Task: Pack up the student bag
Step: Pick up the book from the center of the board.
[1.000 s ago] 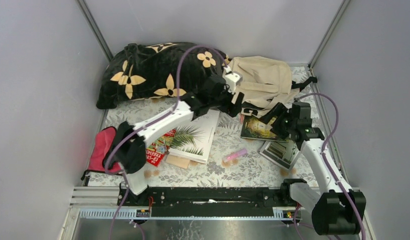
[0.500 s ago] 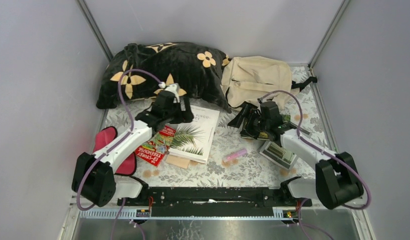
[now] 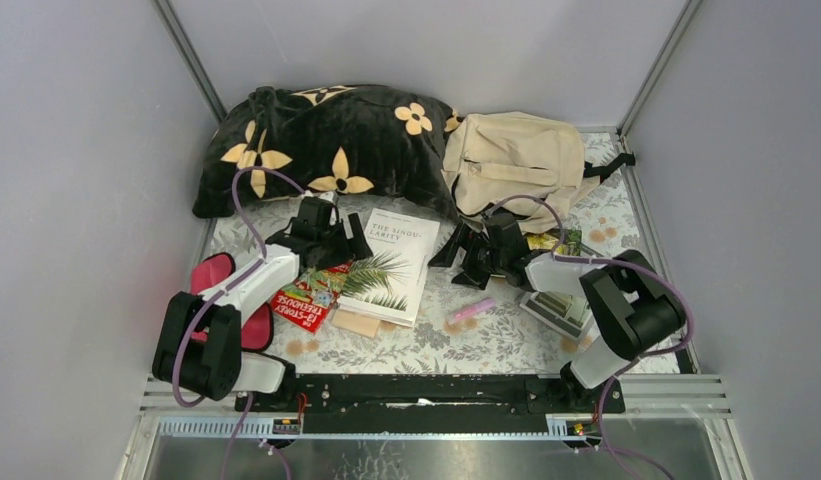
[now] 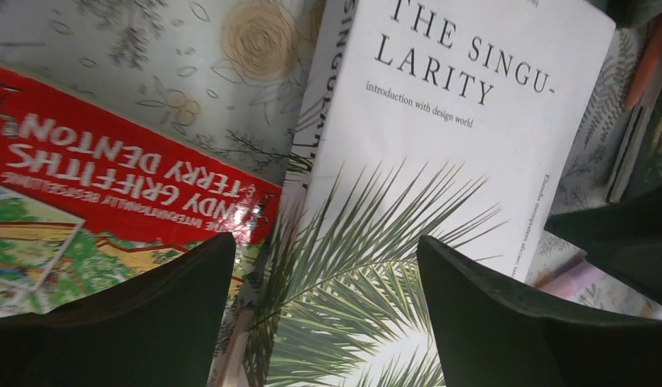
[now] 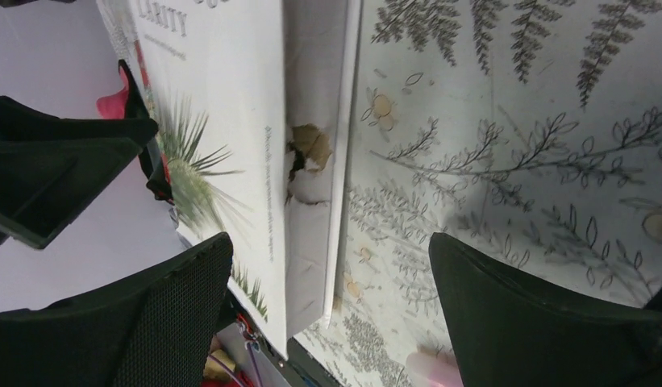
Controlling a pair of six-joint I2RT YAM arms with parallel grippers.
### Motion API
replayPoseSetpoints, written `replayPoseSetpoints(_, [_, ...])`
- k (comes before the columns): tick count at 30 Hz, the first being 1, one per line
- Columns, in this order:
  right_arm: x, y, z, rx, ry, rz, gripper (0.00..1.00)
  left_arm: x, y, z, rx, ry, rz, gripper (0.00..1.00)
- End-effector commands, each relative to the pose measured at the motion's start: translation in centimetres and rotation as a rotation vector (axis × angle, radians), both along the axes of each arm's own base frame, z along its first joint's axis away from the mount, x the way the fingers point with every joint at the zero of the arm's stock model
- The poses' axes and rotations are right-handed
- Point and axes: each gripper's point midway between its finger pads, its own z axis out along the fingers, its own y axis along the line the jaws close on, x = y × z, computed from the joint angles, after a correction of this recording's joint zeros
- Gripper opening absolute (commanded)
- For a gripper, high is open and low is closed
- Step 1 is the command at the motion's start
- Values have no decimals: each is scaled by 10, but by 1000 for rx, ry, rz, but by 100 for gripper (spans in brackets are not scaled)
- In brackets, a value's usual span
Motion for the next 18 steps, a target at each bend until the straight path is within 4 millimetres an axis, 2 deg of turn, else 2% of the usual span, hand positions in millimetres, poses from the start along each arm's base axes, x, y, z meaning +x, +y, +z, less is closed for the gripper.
replayPoseSetpoints(1, [11,17,1,66,-18,-5,100,2,-23,-1,-134,3,-55,90])
replayPoseSetpoints(6, [17,27,-11,85,14,-31,100,-1,-37,0,-203,17,-99,89])
replayPoseSetpoints(11, [23,46,-17,121,34,-8,100,-4,-46,0,-225,52,-175,88])
replayPoseSetpoints(18, [24,50,-7,162,10,-5,96,-11,-58,7,-288,70,-234,87])
